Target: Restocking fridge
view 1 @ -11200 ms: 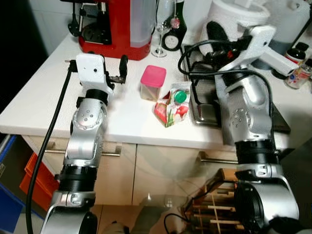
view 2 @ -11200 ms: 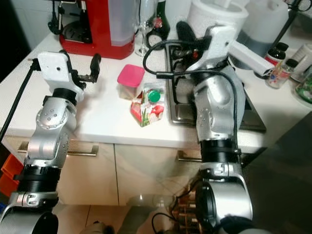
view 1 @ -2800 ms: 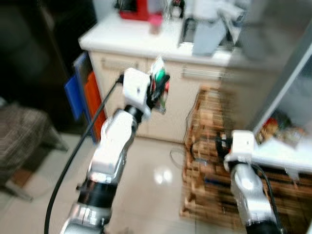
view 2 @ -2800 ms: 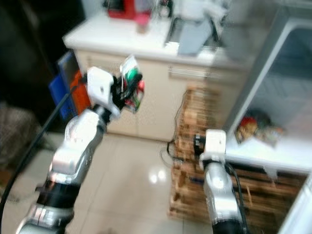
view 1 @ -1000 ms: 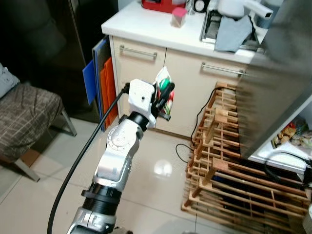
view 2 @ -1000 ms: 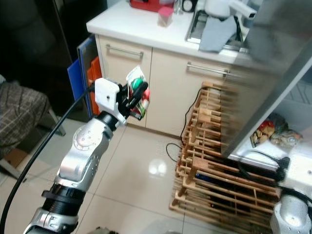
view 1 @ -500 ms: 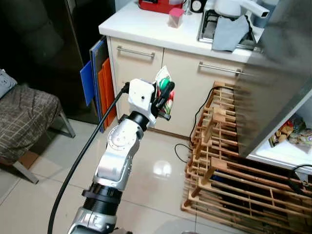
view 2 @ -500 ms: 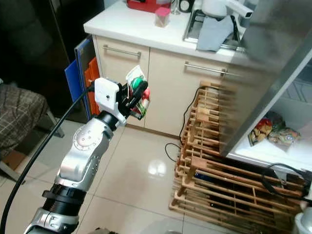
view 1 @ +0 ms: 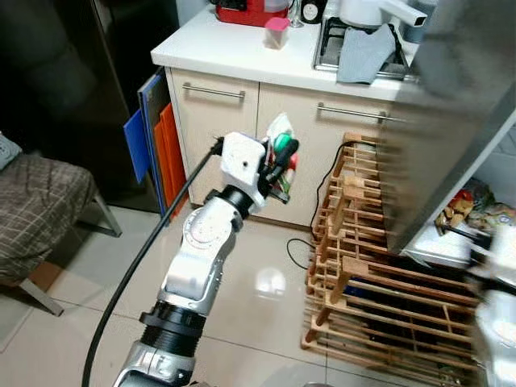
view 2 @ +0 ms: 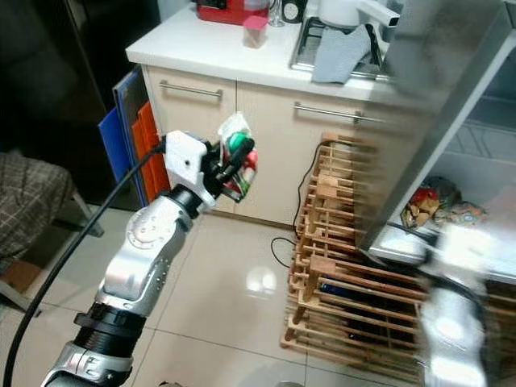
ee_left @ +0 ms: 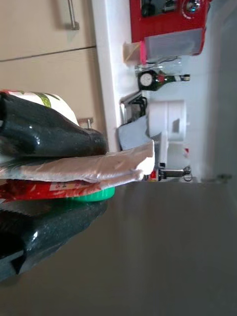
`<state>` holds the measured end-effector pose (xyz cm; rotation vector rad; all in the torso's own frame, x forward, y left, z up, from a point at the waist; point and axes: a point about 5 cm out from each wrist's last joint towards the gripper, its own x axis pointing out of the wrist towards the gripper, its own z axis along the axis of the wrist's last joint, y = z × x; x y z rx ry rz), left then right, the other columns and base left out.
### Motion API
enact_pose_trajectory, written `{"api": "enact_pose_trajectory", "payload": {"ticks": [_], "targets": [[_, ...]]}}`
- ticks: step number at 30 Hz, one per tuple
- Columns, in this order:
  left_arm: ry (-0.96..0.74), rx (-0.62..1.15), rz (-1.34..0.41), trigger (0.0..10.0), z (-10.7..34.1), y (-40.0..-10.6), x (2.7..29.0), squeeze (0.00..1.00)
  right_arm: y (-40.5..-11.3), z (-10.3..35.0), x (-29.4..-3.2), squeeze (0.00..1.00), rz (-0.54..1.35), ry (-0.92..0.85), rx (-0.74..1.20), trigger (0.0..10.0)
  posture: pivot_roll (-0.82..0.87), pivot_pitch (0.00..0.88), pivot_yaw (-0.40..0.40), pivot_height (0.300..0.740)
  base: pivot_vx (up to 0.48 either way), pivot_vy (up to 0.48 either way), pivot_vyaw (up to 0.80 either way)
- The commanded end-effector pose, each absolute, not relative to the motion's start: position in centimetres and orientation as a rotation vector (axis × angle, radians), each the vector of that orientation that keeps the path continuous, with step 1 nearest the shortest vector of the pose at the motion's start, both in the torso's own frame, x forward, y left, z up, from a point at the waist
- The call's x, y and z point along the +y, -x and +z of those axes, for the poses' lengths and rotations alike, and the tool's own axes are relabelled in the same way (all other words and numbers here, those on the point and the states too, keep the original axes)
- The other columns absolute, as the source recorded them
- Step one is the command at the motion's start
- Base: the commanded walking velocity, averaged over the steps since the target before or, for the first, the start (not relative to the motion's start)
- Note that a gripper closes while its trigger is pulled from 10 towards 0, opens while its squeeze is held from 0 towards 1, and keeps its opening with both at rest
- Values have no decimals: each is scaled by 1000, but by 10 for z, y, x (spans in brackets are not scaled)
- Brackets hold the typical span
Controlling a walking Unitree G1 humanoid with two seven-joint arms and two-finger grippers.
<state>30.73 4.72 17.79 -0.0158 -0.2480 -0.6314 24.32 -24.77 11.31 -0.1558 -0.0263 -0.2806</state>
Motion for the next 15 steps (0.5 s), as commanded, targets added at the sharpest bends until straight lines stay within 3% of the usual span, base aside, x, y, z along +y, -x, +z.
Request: {"api": "enact_pose_trajectory", "payload": {"ticks": [1, 3, 11, 15], "targets": [[-4, -267, -654, 10000, 182, -309, 45, 0, -247, 125, -233, 0, -199, 138, -91, 10000, -121, 0, -7, 740, 0, 0, 0], [-2, -276, -667, 10000, 183, -309, 44, 0, -249, 126, -227, 0, -181, 125, -103, 10000, -122, 0, -8, 740, 0, 0, 0], [20, -290, -721, 10000, 184, -302, 41, 0, -246, 122, -220, 0, -146, 108, -96, 10000, -118, 0, -7, 740, 0, -479, -684], [42, -295, -716, 10000, 186, -303, 43, 0, -240, 121, -222, 0, -141, 129, -94, 10000, -119, 0, -8, 740, 0, 0, -736]]}}
